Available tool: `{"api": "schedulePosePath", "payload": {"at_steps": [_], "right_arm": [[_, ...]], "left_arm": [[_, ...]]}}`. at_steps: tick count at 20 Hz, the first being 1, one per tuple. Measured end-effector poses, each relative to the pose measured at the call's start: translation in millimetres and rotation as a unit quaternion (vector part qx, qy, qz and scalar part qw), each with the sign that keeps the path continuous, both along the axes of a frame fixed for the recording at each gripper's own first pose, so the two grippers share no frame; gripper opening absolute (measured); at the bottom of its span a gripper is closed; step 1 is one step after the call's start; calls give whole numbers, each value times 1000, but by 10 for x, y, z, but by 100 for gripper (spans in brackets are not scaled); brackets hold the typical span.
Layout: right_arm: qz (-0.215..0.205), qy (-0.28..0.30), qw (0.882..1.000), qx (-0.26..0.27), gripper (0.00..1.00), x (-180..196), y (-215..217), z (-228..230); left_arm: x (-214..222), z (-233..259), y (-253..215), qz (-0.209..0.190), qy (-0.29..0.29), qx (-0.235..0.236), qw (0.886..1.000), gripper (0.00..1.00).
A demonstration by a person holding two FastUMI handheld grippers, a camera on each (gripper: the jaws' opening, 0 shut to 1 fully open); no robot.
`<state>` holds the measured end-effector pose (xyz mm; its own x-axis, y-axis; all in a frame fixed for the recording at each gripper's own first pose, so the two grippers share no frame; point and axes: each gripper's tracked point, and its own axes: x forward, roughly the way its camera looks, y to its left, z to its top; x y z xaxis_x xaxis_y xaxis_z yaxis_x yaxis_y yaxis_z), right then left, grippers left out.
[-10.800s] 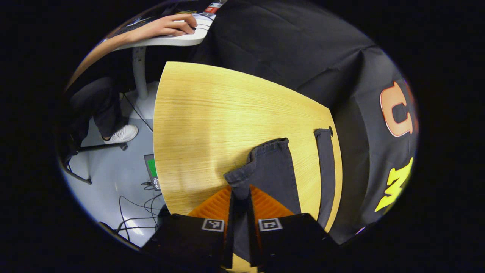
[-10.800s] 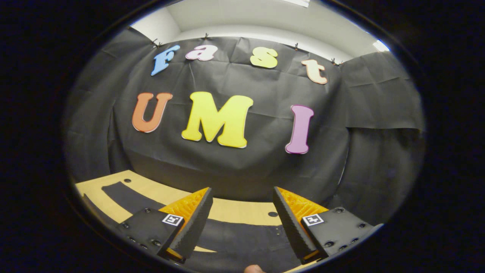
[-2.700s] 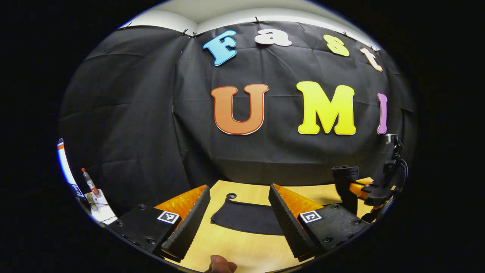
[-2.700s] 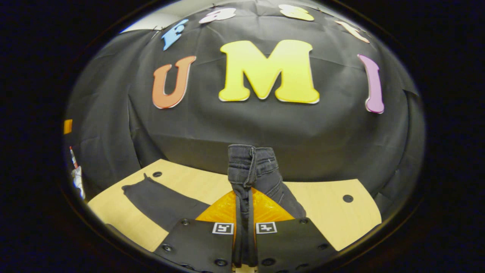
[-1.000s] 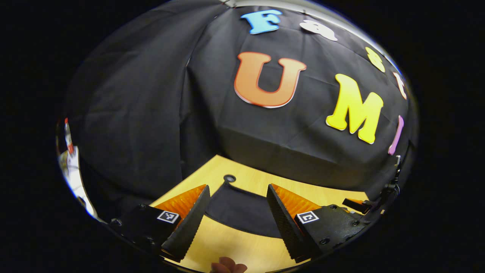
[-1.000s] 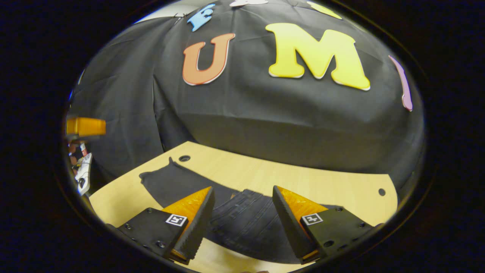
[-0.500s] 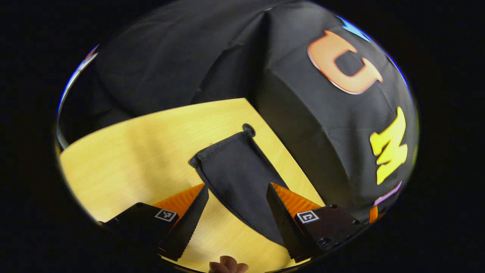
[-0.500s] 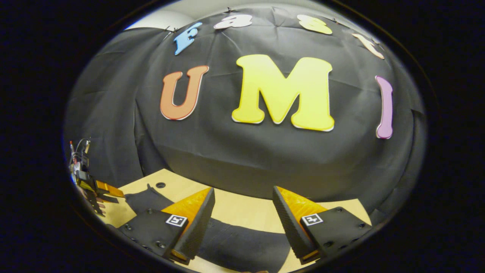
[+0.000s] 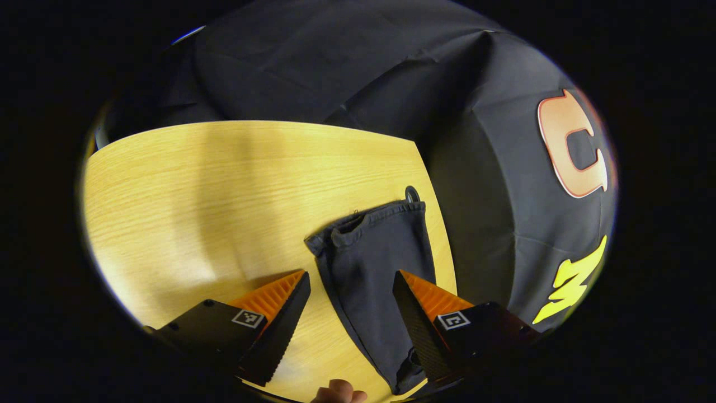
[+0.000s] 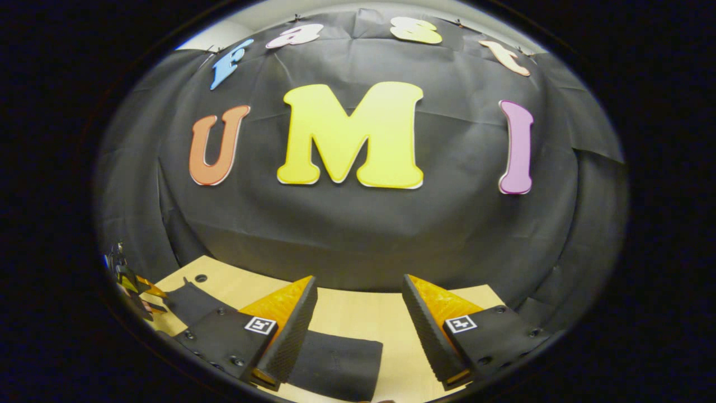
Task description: Grasp the waist and the cuffs of the jeans and fold them to make the two legs overlap; first hold the waist and fold one-third of the jeans toward the cuffs, then hold the cuffs and fold the remaining one-third in the same direction to finish folding.
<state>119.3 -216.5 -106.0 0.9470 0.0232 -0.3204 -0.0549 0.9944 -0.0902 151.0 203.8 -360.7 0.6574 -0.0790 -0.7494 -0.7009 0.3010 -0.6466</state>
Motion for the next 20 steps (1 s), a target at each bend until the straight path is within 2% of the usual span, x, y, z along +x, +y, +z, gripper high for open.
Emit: {"api": "schedulePosePath", "payload": {"at_steps": [1, 3, 5, 7, 8, 9, 11, 12, 14, 15, 17, 18, 20], "right_arm": [[-4, 1, 1000, -2, 96, -12, -51, -8], [-10, 4, 1000, -7, 96, -29, -121, -22], [-13, 10, 1000, -13, 90, -63, -156, -55], [-12, 12, 1000, -18, 93, -101, -167, -62], [-11, 13, 1000, -20, 94, -104, -171, -64], [-11, 14, 1000, -22, 94, -118, -187, -70], [-16, 19, 999, -22, 94, -146, -248, -75], [-19, 20, 999, -20, 94, -149, -276, -77], [-27, 21, 999, -19, 91, -174, -352, -55], [-30, 22, 999, -20, 94, -187, -403, -58], [-36, 26, 999, -19, 91, -213, -463, -60], [-39, 27, 999, -18, 94, -226, -494, -60], [-43, 26, 999, -18, 94, -237, -538, -46]], "left_arm": [[49, -14, 13, 3, -1, -1, 1000, 96], [117, -22, 34, 7, -3, -8, 1000, 96], [162, -35, 39, 7, -6, -12, 1000, 96], [175, -43, 69, 4, -12, -10, 1000, 96], [177, -43, 85, 7, -14, -11, 1000, 100], [186, -46, 99, 12, -15, -10, 1000, 94], [253, -89, 85, 20, -16, -12, 1000, 88], [295, -111, 64, 23, -18, -15, 999, 79], [344, -141, 63, 32, -20, -25, 999, 73], [365, -161, 59, 39, -22, -34, 998, 70], [399, -225, 53, 46, -16, -47, 998, 50], [360, -262, 69, 45, -8, -47, 998, 51], [377, -282, 77, 42, -10, -43, 998, 17]]}}
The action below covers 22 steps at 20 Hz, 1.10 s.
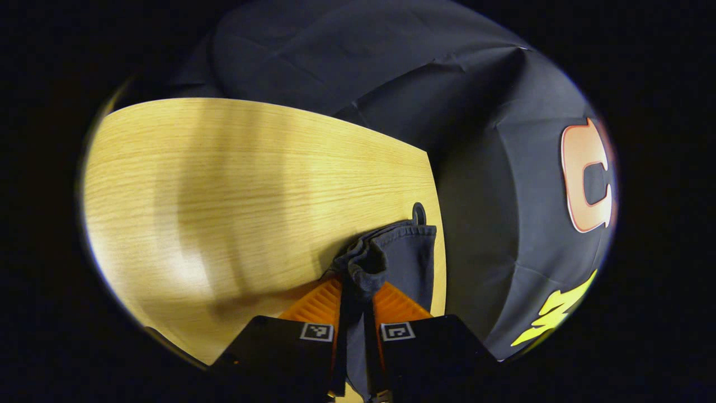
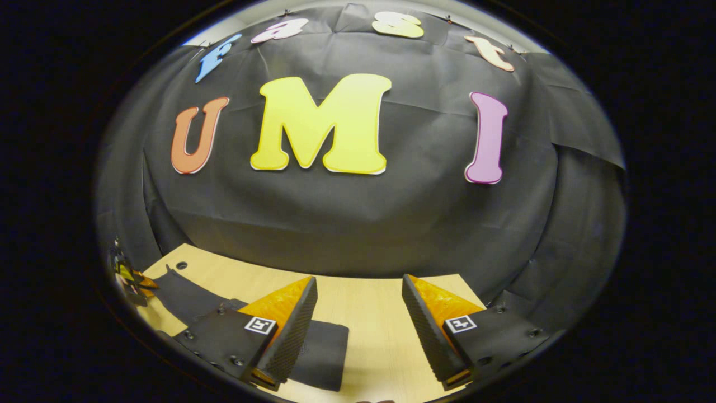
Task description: Grasp the waist and the cuffs of the jeans and fold them to make the two legs overlap; first hold the waist and fold one-third of the jeans toward the cuffs, then hold the cuffs and fold the remaining one-third in the same direction to finish folding.
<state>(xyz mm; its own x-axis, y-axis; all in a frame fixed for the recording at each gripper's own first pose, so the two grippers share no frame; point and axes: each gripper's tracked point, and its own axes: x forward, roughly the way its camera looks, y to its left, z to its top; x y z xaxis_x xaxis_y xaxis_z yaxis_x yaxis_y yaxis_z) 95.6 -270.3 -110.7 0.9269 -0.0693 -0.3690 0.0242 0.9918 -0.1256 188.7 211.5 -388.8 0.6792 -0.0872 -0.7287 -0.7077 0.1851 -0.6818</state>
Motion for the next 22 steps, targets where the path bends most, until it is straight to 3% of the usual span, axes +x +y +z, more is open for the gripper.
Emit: {"api": "schedulePosePath", "payload": {"at_steps": [4, 11, 18, 22], "right_arm": [[-2, -5, 1000, -4, 94, -34, -56, 66], [-11, -8, 1000, 7, 91, -157, -242, 149], [-18, -13, 1000, 16, 94, -318, -486, 222], [-24, -17, 999, 23, 91, -397, -670, 265]], "left_arm": [[-53, 38, 12, -26, 9, 58, 998, 5], [85, 374, -63, -65, -17, 143, 987, 4], [124, 1026, -325, -103, -72, 211, 969, 4], [199, 1438, -601, -137, -106, 260, 950, 4]]}}
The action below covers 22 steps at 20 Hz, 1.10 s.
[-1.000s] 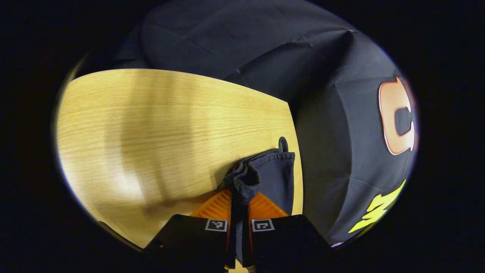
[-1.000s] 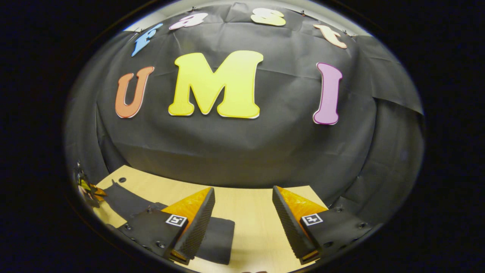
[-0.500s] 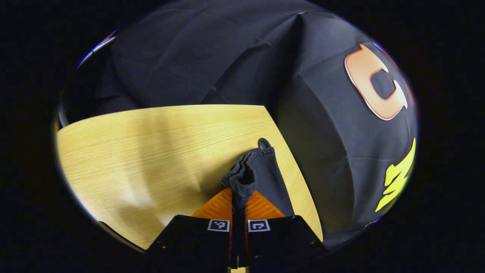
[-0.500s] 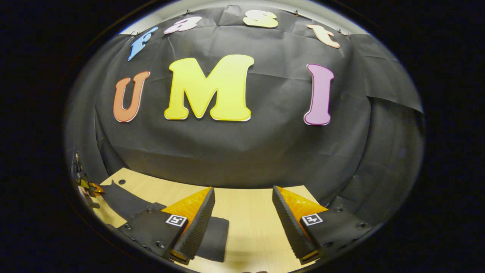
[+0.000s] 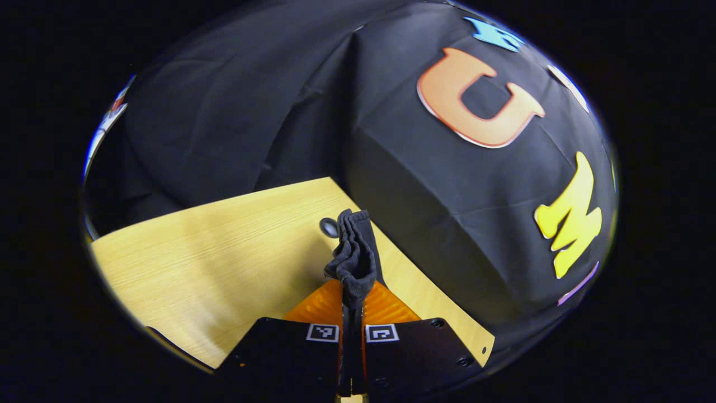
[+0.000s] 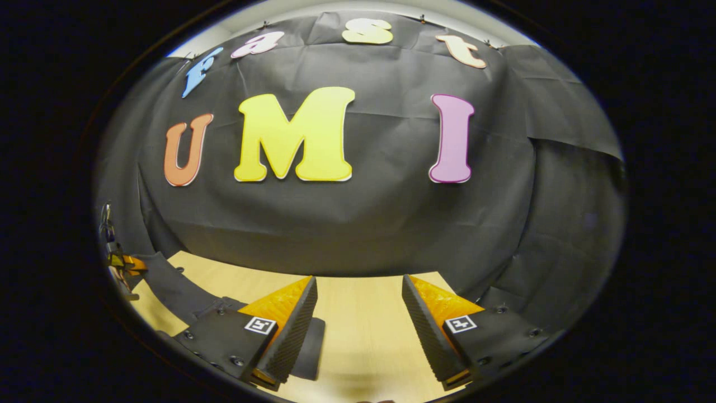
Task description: Grasp the waist and the cuffs of the jeans and fold them to make the two legs overlap; first hold the waist and fold one-third of the jeans toward the cuffs, then hold the cuffs and fold the remaining one-third in the same direction to finish folding.
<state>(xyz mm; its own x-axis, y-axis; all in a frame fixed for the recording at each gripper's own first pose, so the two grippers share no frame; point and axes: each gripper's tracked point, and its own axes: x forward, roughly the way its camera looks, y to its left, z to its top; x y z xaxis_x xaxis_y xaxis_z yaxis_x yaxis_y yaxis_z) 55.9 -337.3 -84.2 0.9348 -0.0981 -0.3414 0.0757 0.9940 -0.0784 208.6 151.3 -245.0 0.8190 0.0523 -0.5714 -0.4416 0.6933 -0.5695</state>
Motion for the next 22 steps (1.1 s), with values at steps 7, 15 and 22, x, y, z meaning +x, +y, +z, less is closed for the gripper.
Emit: {"api": "schedulePosePath", "payload": {"at_steps": [7, 15, 22], "right_arm": [[-22, -2, 1000, 18, 94, -123, -350, 45], [-75, 5, 996, 44, 93, -344, -835, 23], [-100, 20, 992, 73, 90, -531, -984, -156]], "left_arm": [[131, 545, -669, -85, -43, 78, 992, 3], [227, 946, -1744, -194, -86, 113, 971, 4], [46, 944, -2719, -303, -96, 137, 938, 4]]}}
